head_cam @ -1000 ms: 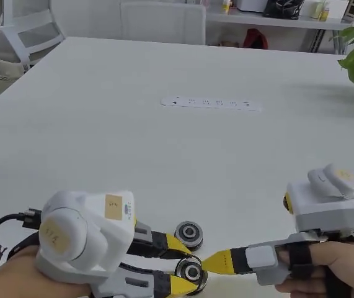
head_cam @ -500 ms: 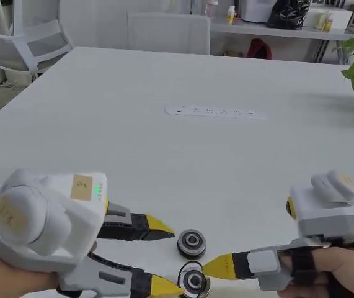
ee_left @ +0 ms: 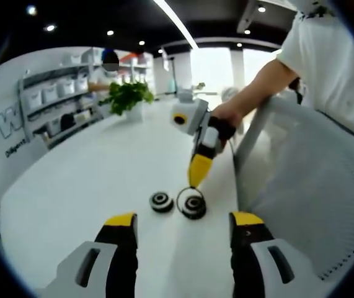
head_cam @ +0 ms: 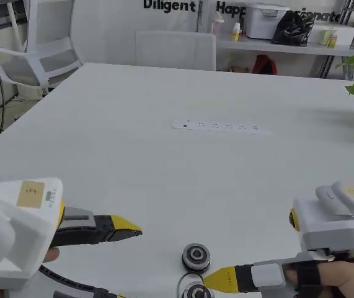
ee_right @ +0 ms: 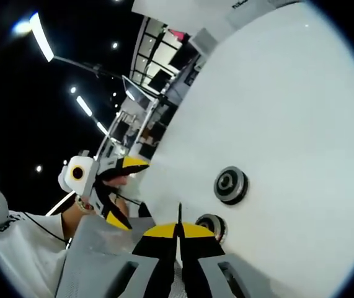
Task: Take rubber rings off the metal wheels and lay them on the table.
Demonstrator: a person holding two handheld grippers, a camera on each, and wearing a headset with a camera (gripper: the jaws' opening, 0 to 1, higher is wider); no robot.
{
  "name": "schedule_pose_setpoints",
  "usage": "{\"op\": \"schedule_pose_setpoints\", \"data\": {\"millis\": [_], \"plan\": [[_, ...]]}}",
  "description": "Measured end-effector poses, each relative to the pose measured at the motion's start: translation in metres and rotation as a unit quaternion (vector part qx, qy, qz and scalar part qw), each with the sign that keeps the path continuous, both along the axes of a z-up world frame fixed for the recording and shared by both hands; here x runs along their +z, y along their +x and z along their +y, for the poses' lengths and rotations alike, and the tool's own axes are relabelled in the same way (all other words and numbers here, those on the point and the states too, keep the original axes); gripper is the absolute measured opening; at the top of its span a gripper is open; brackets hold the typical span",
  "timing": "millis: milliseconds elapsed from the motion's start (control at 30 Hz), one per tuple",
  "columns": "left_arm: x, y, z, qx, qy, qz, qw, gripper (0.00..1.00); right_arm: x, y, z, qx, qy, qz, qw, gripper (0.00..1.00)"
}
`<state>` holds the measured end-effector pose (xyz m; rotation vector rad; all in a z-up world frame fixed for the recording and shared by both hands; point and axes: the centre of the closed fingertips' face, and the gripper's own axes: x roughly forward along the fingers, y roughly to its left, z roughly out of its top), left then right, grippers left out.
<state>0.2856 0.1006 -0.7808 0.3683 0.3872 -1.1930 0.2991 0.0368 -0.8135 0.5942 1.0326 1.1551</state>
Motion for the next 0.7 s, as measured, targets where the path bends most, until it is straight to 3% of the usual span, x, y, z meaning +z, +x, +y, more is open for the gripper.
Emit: {"op": "schedule_pose_setpoints", "data": {"millis": [167, 400, 500, 600, 700], "plan": [[0.007, 0.001, 0.011, 0.018, -0.010, 0.003, 0.9998, 0.63, 0.008, 0.007, -0.004, -0.010, 0.006, -0.011, 0.9999, 0.00], [0.018, 0.004, 0.033, 0.059, -0.022, -0.004, 0.9980, 0.67, 0.032, 0.016, -0.004, -0.033, 0.044, -0.026, 0.9982, 0.00], [0.018, 0.004, 0.043, 0.078, -0.022, -0.001, 0.9967, 0.69, 0.046, 0.015, 0.000, -0.031, 0.066, -0.030, 0.9969, 0.00], [0.021, 0.002, 0.052, 0.099, -0.037, 0.000, 0.9944, 0.71, 0.061, 0.014, 0.003, -0.031, 0.086, -0.038, 0.9951, 0.00], [0.021, 0.001, 0.060, 0.115, -0.037, 0.002, 0.9927, 0.71, 0.070, 0.010, 0.007, -0.023, 0.092, -0.048, 0.9943, 0.00]]}}
